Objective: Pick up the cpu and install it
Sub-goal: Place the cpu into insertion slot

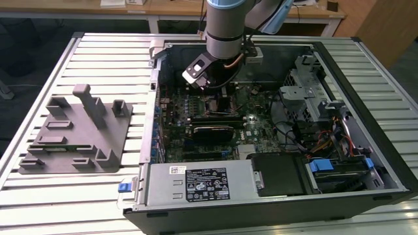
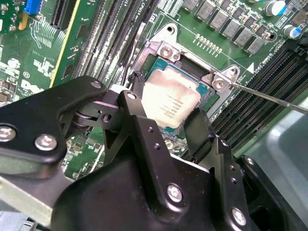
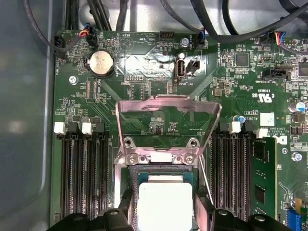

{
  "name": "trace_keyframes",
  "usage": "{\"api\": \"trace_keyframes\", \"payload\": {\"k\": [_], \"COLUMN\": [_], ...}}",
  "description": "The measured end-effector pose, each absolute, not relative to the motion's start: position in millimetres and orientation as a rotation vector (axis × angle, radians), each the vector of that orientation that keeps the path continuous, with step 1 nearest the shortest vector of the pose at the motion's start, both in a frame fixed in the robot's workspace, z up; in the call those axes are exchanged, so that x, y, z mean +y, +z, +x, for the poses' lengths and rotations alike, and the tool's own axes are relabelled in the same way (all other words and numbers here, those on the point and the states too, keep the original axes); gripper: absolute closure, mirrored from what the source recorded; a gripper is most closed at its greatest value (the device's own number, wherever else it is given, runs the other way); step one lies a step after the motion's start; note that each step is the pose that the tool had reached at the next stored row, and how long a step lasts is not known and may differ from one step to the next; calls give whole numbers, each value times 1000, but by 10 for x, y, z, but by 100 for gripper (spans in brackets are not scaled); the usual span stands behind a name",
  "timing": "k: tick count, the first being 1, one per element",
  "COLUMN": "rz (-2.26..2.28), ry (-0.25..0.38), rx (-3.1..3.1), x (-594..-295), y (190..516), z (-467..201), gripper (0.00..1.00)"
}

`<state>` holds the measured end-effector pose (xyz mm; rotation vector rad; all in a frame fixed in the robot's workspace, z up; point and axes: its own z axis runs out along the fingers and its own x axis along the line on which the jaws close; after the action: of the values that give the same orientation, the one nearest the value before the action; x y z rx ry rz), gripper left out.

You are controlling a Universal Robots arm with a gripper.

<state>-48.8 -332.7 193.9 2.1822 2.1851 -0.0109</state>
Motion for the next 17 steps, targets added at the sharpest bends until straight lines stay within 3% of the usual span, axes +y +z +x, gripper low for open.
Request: {"api": "trace_keyframes", "payload": {"k": [14,17], "rz": [2182,2182], "ry": [-11,-12], "rx": [2185,2185], "x": [-3328,-3328], "y": [1933,1934], "z": [-488,-489], "gripper": [39,46]}}
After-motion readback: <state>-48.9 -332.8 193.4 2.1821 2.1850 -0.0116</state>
